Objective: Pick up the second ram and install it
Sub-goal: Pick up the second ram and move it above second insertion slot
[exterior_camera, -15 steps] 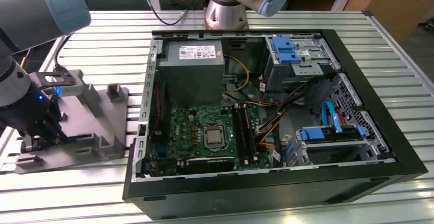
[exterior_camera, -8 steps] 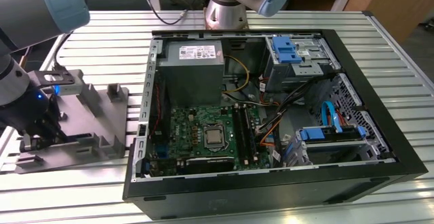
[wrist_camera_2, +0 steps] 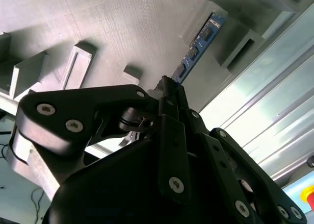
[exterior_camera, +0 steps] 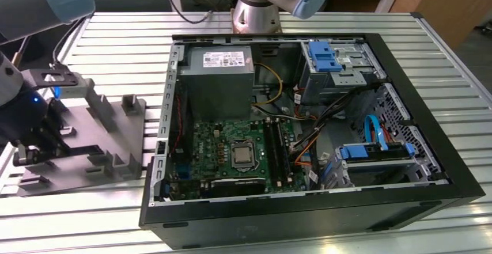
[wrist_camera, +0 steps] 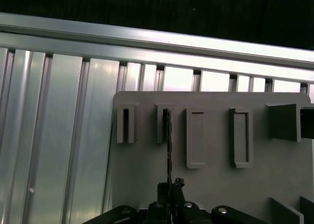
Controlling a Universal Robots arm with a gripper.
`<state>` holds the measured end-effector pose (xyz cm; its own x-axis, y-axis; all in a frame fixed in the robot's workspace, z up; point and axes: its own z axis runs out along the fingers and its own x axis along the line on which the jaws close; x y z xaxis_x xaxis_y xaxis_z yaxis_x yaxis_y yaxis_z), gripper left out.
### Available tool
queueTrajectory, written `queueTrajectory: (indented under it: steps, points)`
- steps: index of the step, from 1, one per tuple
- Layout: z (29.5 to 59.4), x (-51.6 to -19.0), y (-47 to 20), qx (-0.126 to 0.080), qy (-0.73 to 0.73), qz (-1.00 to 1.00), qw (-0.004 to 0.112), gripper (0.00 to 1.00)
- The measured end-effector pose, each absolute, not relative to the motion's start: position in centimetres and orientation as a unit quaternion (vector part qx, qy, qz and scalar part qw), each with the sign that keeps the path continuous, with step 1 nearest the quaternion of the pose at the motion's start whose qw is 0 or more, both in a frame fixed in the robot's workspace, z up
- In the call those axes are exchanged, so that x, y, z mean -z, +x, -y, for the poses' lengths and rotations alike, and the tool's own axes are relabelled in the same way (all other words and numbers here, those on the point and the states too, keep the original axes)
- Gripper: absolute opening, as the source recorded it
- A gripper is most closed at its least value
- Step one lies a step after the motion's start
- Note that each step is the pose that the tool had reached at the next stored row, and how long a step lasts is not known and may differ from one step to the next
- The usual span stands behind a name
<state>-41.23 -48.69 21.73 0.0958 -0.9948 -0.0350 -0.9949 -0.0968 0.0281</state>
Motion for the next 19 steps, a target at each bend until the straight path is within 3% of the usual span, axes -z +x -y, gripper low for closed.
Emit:
queueTrajectory:
  steps: [19]
  points:
    - [48.7,-27.2,-41.2,-0.028,-0.74,-0.672,0.009,0.14]
